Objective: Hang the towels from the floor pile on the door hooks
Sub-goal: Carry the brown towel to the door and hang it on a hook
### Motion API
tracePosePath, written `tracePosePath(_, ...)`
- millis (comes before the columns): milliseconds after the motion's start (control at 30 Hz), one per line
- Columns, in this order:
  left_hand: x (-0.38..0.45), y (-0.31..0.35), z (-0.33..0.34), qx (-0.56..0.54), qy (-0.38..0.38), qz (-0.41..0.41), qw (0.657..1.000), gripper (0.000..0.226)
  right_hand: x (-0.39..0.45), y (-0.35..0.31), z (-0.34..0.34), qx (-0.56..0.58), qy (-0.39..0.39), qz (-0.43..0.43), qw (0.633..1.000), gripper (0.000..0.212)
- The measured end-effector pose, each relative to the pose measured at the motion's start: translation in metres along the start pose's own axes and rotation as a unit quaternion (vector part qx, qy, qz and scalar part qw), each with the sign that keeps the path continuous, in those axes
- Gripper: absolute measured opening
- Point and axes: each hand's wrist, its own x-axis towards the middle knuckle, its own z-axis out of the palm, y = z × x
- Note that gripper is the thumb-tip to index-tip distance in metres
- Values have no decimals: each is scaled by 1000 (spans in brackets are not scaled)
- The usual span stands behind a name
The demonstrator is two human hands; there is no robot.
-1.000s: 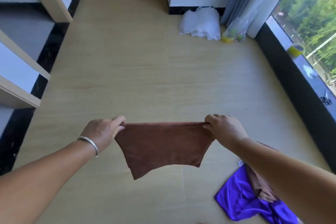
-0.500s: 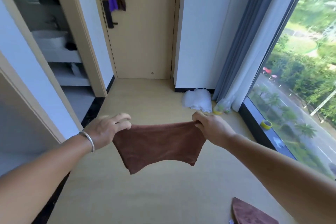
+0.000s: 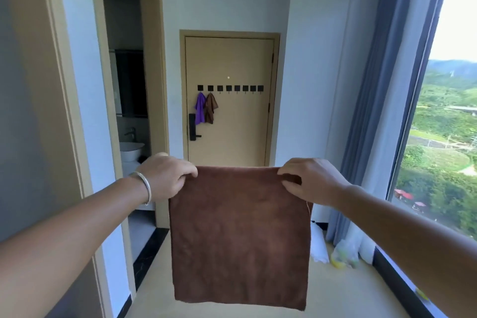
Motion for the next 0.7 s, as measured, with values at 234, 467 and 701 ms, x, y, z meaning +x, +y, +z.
tracePosePath(234,34,-16,-20,-30,86,-95,991,6,59,-18,-14,12,60,41,997,12)
tracePosePath(467,71,-45,-5,22,98,-48,994,44,113,-1,0,23,49,-51,997,43)
tracePosePath(701,150,-86,26,5,21,-24,999,56,197,65,38,4,60,-64,996,50)
